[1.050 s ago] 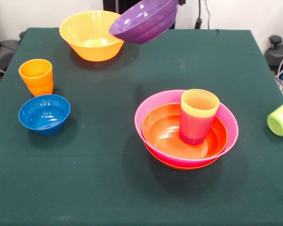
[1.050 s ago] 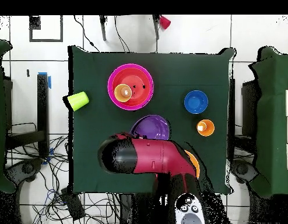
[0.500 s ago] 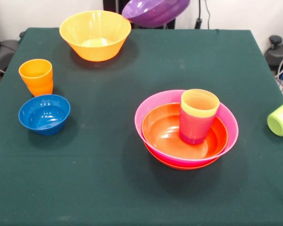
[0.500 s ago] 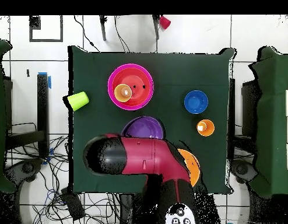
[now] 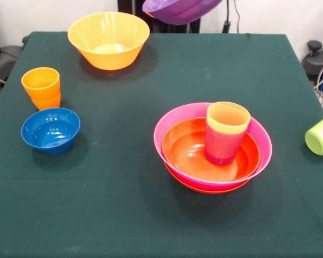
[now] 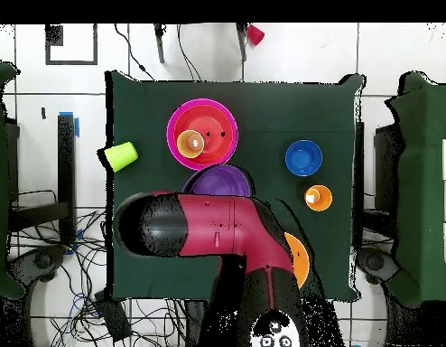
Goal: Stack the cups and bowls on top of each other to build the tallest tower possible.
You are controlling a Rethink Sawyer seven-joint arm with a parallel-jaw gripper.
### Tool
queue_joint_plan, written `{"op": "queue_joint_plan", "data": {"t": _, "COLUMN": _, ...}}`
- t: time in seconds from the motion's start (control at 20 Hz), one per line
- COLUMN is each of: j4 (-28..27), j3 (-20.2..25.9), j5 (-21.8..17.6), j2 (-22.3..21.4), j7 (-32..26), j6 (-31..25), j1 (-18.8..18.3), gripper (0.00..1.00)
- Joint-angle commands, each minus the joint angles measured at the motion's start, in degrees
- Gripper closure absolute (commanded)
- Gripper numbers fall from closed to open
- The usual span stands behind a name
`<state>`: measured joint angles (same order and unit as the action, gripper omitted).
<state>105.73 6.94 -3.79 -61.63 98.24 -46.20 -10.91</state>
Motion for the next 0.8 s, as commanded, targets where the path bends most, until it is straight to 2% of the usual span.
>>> {"op": "queue_joint_plan", "data": {"t": 0.05, "j4": -7.78, "j3": 2.34, "j5": 1.05, "j2": 4.46, "j7": 7.72, "j6": -5.64, "j1": 0.61, "gripper": 1.00}}
{"op": "queue_joint_plan", "data": {"t": 0.5, "j4": -11.55, "j3": 3.63, "j5": 1.80, "j2": 8.21, "j7": 4.75, "j6": -6.68, "j1": -0.09, "gripper": 1.00}}
{"op": "queue_joint_plan", "data": {"t": 0.8, "j4": -17.40, "j3": 3.50, "j5": 0.90, "j2": 11.28, "j7": 4.18, "j6": -8.43, "j1": 0.42, "gripper": 1.00}}
